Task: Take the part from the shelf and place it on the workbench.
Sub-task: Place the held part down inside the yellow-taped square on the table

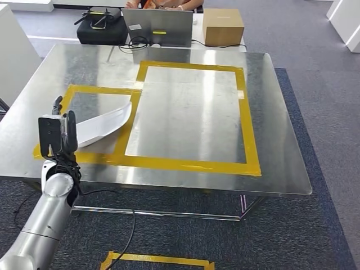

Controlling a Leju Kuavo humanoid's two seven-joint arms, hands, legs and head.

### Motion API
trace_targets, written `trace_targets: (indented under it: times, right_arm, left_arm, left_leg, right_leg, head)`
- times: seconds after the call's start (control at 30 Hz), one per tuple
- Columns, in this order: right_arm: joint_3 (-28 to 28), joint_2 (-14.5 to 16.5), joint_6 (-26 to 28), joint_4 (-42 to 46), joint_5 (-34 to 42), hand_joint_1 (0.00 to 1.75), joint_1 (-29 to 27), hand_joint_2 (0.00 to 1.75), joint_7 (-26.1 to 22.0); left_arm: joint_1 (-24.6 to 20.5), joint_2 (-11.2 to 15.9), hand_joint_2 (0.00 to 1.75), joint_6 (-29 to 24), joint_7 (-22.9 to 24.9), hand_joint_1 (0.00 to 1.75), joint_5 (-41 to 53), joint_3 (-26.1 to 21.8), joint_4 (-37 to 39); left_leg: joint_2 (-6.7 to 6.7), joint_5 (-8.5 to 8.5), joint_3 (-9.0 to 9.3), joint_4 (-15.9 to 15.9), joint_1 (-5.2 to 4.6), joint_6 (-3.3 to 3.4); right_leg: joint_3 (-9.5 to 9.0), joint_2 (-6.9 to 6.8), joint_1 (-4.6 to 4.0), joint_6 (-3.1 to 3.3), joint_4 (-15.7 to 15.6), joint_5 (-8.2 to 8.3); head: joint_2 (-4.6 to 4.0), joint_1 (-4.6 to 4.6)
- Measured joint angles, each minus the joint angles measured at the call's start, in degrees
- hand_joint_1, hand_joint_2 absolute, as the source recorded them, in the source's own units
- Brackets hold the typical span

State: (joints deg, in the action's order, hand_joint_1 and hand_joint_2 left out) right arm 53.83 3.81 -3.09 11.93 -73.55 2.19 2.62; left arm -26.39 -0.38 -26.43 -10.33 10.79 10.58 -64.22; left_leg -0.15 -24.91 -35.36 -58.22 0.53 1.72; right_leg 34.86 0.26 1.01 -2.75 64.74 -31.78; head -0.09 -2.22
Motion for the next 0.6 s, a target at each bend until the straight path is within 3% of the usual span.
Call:
trace_targets:
  times: [0.07, 0.2, 0.23, 0.3, 0.37, 0.4, 0.43, 0.47, 0.53, 0.6]
  right_arm:
    - [0.0, 0.0, 0.0, 0.0, 0.0, 0.00, 0.2, 0.00, -0.1]
    - [0.0, 0.1, 0.0, 0.0, 0.0, 0.00, 0.3, 0.00, -0.1]
    - [0.0, 0.2, 0.0, 0.0, 0.0, 0.00, 0.3, 0.00, -0.1]
    - [0.0, 0.3, 0.1, 0.0, -0.1, 0.00, 0.3, 0.00, 0.0]
    - [0.0, 0.3, 0.1, 0.0, -0.1, 0.00, 0.4, 0.00, 0.1]
    - [0.0, 0.3, 0.1, 0.0, -0.1, 0.00, 0.4, 0.00, 0.1]
    - [0.0, 0.3, 0.1, 0.0, -0.1, 0.00, 0.4, 0.00, 0.2]
    - [0.0, 0.3, 0.1, 0.0, -0.1, 0.00, 0.4, 0.00, 0.3]
    - [0.0, 0.4, 0.1, 0.0, -0.1, 0.00, 0.4, 0.00, 0.4]
    - [0.0, 0.5, 0.1, 0.0, 0.0, 0.00, 0.4, 0.00, 0.5]
  left_arm:
    - [0.2, 0.0, 0.00, -0.1, -0.3, 0.00, -0.7, 0.0, -1.0]
    - [0.6, 0.0, 0.00, -0.3, -0.7, 0.00, -1.1, 0.0, -1.9]
    - [0.8, 0.0, 0.00, -0.4, -0.8, 0.00, -1.4, 0.0, -2.0]
    - [0.9, 0.1, 0.00, -0.7, -1.1, 0.00, -2.2, 0.0, -2.1]
    - [1.1, 0.1, 0.00, -1.0, -1.2, 0.00, -2.8, 0.0, -2.1]
    - [1.3, 0.1, 0.00, -1.2, -1.2, 0.00, -3.2, 0.0, -2.1]
    - [1.4, 0.1, 0.00, -1.3, -1.3, 0.00, -3.6, 0.0, -2.1]
    - [1.4, 0.1, 0.00, -1.5, -1.3, 0.00, -4.0, 0.0, -2.1]
    - [1.4, 0.1, 0.00, -1.8, -1.5, 0.00, -4.8, 0.0, -2.5]
    - [1.4, 0.0, 0.00, -2.1, -1.9, 0.00, -5.4, 0.0, -2.9]
  left_leg:
    - [-0.04, 0.27, -0.29, -0.3, -0.20, -0.49]
    - [-0.12, 0.80, -0.82, -0.3, -0.19, -1.95]
    - [-0.13, -0.25, -1.19, -1.2, -0.13, -2.26]
    - [-0.11, -4.70, -2.84, -6.4, 0.01, -2.76]
    - [-0.10, -9.08, -4.48, -13.1, 0.08, -3.03]
    - [-0.10, -9.92, -4.42, -14.8, 0.08, -3.05]
    - [-0.10, -9.68, -3.36, -14.3, 0.07, -2.96]
    - [-0.10, -8.60, -1.34, -11.8, 0.05, -2.78]
    - [-0.09, -6.29, 3.86, -3.9, -0.13, -2.16]
    - [-0.11, -5.31, 6.26, 0.6, -0.45, -1.52]
  right_leg:
    - [-3.52, 0.06, -0.07, 0.35, -6.1, 1.80]
    - [-3.67, 0.08, -0.22, 1.69, -7.4, 2.99]
    - [-3.43, -0.01, -0.13, 2.09, -7.5, 3.42]
    - [-2.66, -0.24, -0.03, 2.75, -7.6, 4.25]
    - [-1.59, -0.31, -0.11, 3.01, -7.6, 5.01]
    - [-1.02, -0.32, -0.15, 2.98, -7.5, 5.40]
    - [-0.42, -0.32, -0.19, 2.91, -7.4, 5.79]
    - [0.15, -0.33, -0.22, 2.80, -7.3, 6.17]
    - [1.11, -0.33, -0.36, 2.39, -7.0, 6.89]
    - [1.62, -0.36, -0.43, 1.76, -7.0, 7.61]
  head:
    - [0.00, 0.07]
    - [0.00, 0.11]
    - [0.00, 0.18]
    - [0.00, 0.29]
    - [0.00, 0.35]
    - [0.00, 0.35]
    - [0.00, 0.35]
    - [0.00, 0.35]
    - [0.00, 0.35]
    - [0.00, 0.31]
